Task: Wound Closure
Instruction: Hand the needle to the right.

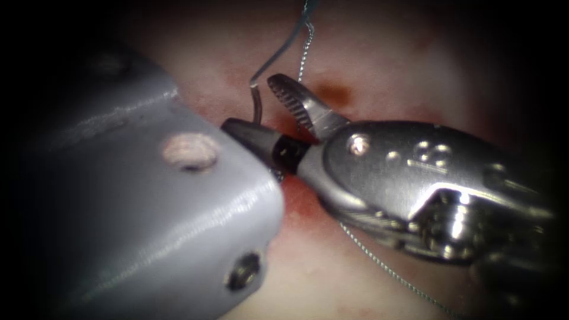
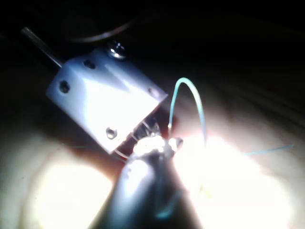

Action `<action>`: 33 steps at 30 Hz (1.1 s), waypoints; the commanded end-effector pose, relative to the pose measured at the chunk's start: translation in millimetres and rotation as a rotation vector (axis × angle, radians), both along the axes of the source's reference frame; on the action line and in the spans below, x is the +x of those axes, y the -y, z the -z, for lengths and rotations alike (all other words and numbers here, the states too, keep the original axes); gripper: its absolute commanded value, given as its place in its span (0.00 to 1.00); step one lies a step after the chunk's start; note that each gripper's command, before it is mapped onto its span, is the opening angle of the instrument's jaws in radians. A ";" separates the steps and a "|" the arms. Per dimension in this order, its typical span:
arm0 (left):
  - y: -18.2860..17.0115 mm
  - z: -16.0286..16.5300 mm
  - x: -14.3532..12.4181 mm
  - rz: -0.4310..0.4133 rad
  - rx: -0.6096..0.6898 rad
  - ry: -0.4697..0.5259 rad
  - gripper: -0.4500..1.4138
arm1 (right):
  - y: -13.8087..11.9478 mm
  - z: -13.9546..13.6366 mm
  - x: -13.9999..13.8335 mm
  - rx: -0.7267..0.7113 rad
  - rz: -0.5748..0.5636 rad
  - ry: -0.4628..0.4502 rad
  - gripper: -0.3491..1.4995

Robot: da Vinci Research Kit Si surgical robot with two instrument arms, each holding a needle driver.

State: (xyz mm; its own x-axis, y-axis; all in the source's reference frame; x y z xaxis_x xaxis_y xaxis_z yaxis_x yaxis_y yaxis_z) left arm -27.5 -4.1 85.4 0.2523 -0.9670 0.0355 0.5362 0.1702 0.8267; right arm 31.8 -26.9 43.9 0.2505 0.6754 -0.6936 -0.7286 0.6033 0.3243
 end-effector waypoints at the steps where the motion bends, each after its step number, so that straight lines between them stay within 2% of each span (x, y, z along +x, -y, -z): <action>1: -1.2 0.3 -0.4 0.003 -0.006 0.000 0.00 | -0.7 0.4 1.4 -0.005 -0.004 -0.005 0.45; 6: -1.2 0.4 -0.5 0.011 -0.006 -0.002 0.00 | -0.6 0.2 1.7 -0.008 -0.011 0.000 0.42; 9: -1.2 0.5 -0.5 0.014 -0.006 -0.003 0.00 | -0.7 0.1 1.7 -0.010 -0.029 0.013 0.35; 13: -1.2 0.5 -0.5 0.018 -0.006 -0.005 0.00 | -0.9 0.0 1.6 -0.010 -0.062 0.034 0.32; 16: -1.1 0.5 -0.5 0.019 -0.006 -0.005 0.00 | -1.0 -0.1 1.5 -0.012 -0.084 0.048 0.19; 17: -1.1 0.5 -0.5 0.019 -0.006 -0.005 0.00 | -1.0 -0.3 1.5 -0.013 -0.097 0.056 0.00; 22: -1.1 0.6 -0.5 0.019 -0.006 -0.005 0.00 | -1.0 -0.4 1.5 -0.016 -0.101 0.059 0.00; 23: -1.1 0.6 -0.5 0.019 -0.005 -0.005 0.00 | -0.9 -0.5 1.5 -0.016 -0.101 0.059 0.09; 25: -1.2 0.6 -0.4 0.019 -0.005 -0.005 0.00 | -0.8 -0.5 1.5 -0.017 -0.102 0.060 0.13; 27: -1.1 0.6 -0.4 0.019 -0.005 -0.005 0.00 | -0.8 -0.5 1.6 -0.018 -0.103 0.061 0.10; 28: -1.1 0.6 -0.4 0.019 -0.005 -0.005 0.00 | -0.8 -0.5 1.6 -0.018 -0.104 0.061 0.00; 31: -1.0 0.7 -0.4 0.025 -0.002 -0.008 0.00 | -0.8 -0.5 1.5 -0.019 -0.106 0.063 0.00; 32: -1.0 0.7 -0.4 0.011 -0.020 -0.002 0.11 | -0.9 -0.6 1.5 -0.019 -0.105 0.063 0.00; 33: -0.9 0.7 -0.4 -0.001 -0.040 0.003 0.45 | -0.9 -0.6 1.4 -0.019 -0.105 0.062 0.00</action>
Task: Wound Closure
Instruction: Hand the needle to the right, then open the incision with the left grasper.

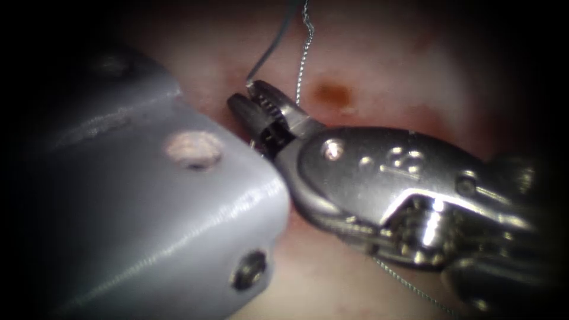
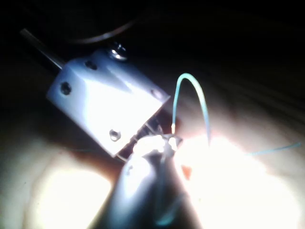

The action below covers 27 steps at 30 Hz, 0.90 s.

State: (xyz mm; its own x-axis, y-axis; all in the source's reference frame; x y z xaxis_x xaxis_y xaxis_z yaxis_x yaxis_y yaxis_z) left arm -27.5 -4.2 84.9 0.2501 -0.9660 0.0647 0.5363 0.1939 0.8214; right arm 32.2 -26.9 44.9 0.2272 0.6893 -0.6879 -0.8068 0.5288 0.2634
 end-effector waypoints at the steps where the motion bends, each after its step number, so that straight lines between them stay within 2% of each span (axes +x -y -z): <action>1: -1.0 0.2 -0.4 -0.005 -0.008 0.003 0.62 | -0.9 0.5 1.0 -0.003 0.001 -0.008 0.00; 3: -1.0 0.2 -0.3 -0.040 -0.019 0.017 0.79 | -1.0 0.4 0.8 -0.002 0.003 -0.010 0.00; 4: -1.1 0.2 -0.2 -0.062 -0.004 0.029 0.85 | -1.0 0.4 0.8 -0.002 0.006 -0.012 0.00; 8: -1.5 0.0 0.8 -0.100 0.017 0.075 0.96 | -1.3 0.3 -0.1 -0.002 0.013 -0.017 0.00; 12: -2.7 0.1 3.4 -0.150 -0.015 0.107 0.99 | -1.9 0.1 -2.5 -0.004 0.035 -0.031 0.00; 16: -4.0 -0.4 5.0 -0.130 -0.055 0.103 0.92 | -2.9 -0.4 -4.9 0.003 0.080 -0.067 0.00; 17: -4.8 -0.8 5.3 -0.147 -0.166 0.115 0.93 | -3.5 -0.6 -6.3 0.008 0.112 -0.091 0.00; 18: -5.1 -1.0 5.4 -0.150 -0.211 0.115 0.95 | -3.7 -0.8 -6.9 0.008 0.122 -0.097 0.00; 20: -5.6 -1.5 5.8 -0.203 -0.386 0.127 0.97 | -4.2 -1.1 -8.1 0.007 0.140 -0.109 0.00; 22: -5.8 -2.0 6.2 -0.250 -0.507 0.135 0.98 | -4.5 -1.3 -8.9 0.009 0.163 -0.126 0.00; 27: -5.6 -2.3 6.7 -0.373 -0.693 0.177 0.89 | -5.1 -1.9 -10.2 -0.036 0.220 -0.197 0.00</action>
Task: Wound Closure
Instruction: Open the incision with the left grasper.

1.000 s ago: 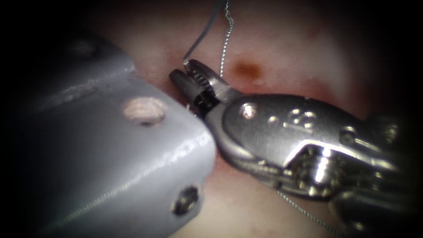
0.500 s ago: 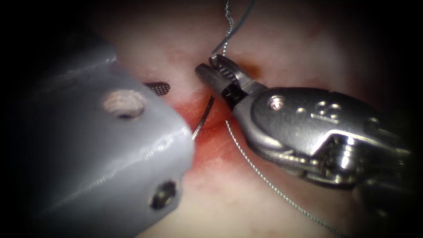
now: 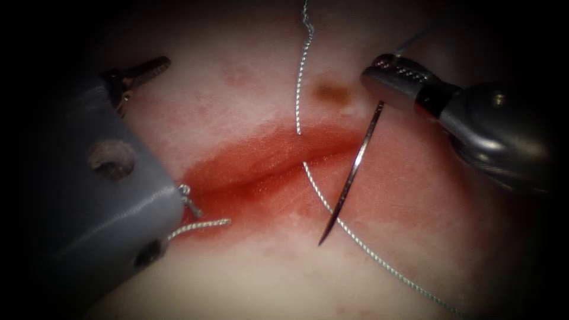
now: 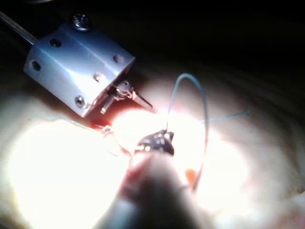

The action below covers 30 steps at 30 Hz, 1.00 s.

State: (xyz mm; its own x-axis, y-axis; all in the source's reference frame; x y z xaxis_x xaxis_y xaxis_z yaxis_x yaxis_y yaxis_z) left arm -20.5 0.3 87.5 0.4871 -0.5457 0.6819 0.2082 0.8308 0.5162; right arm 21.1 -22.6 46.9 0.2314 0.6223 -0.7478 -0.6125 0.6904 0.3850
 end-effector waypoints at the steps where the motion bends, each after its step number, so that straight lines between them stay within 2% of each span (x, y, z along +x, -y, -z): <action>1: -1.2 0.3 -0.4 -0.019 -0.052 0.019 0.89 | -0.9 -0.1 0.8 -0.028 0.026 -0.021 0.00; 4: -1.2 0.3 -0.9 -0.087 -0.144 0.064 0.88 | -1.0 -0.6 0.6 -0.141 0.144 -0.063 0.00; 6: -1.2 0.2 -1.2 -0.139 -0.216 0.099 0.88 | -1.0 -1.1 0.6 -0.189 0.175 -0.103 0.00; 7: -1.1 0.1 -1.5 -0.188 -0.258 0.138 0.86 | -0.8 -1.6 0.7 -0.245 0.194 -0.156 0.00; 12: -0.3 -0.3 -1.7 -0.244 -0.296 0.169 0.86 | -0.7 -2.1 0.9 -0.340 0.242 -0.245 0.00; 14: 0.0 -0.3 -2.0 -0.314 -0.362 0.224 0.85 | -0.6 -2.0 1.0 -0.353 0.267 -0.267 0.00; 15: 0.1 -0.2 -2.2 -0.362 -0.419 0.295 0.81 | -0.6 -2.0 1.1 -0.353 0.275 -0.274 0.00; 21: 0.2 0.7 -3.0 -0.335 -0.451 0.484 0.80 | -0.5 -2.0 1.1 -0.354 0.273 -0.272 0.00; 30: 0.9 1.4 -4.4 -0.340 -0.453 0.506 0.82 | -0.4 -2.0 1.2 -0.355 0.272 -0.270 0.00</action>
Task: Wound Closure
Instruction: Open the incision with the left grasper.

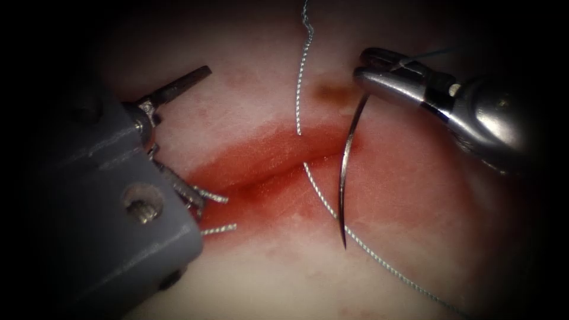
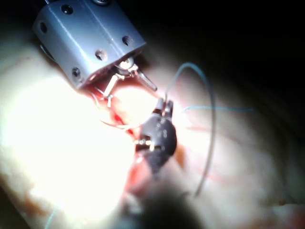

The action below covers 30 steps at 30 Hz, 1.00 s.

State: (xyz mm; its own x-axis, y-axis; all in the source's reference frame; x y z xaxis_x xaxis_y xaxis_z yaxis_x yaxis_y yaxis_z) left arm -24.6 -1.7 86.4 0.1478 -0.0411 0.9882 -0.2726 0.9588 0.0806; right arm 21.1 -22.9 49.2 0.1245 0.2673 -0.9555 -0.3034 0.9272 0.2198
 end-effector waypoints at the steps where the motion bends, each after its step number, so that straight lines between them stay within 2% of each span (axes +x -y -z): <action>1: -1.1 0.3 -0.3 0.002 -0.013 0.003 0.83 | -0.7 0.4 1.2 -0.009 -0.001 -0.004 0.00; 3: -1.2 0.5 0.0 0.038 0.060 -0.030 0.86 | -0.7 0.4 1.2 -0.059 0.016 0.007 0.00; 9: -2.0 1.0 0.3 0.070 0.109 -0.049 0.89 | -0.8 0.4 1.2 -0.144 0.072 -0.016 0.00; 13: -1.8 0.9 0.2 0.077 0.134 -0.060 0.89 | -0.8 0.4 1.2 -0.174 0.107 -0.036 0.00; 21: -1.9 1.2 0.1 0.107 0.212 -0.107 0.86 | -1.1 1.1 1.2 -0.318 0.106 -0.055 0.00; 30: -1.5 1.8 -0.5 0.110 0.308 -0.162 0.85 | -1.4 1.6 0.5 -0.371 0.102 -0.068 0.00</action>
State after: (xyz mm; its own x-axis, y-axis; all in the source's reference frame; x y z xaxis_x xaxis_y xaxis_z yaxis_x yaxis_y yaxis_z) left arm -24.9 -1.4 84.7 0.2834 -0.3755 0.8824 -0.1398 0.8942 0.4254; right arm 20.5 -22.3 48.0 0.0724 -0.1054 -0.9918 -0.2020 0.9722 -0.1181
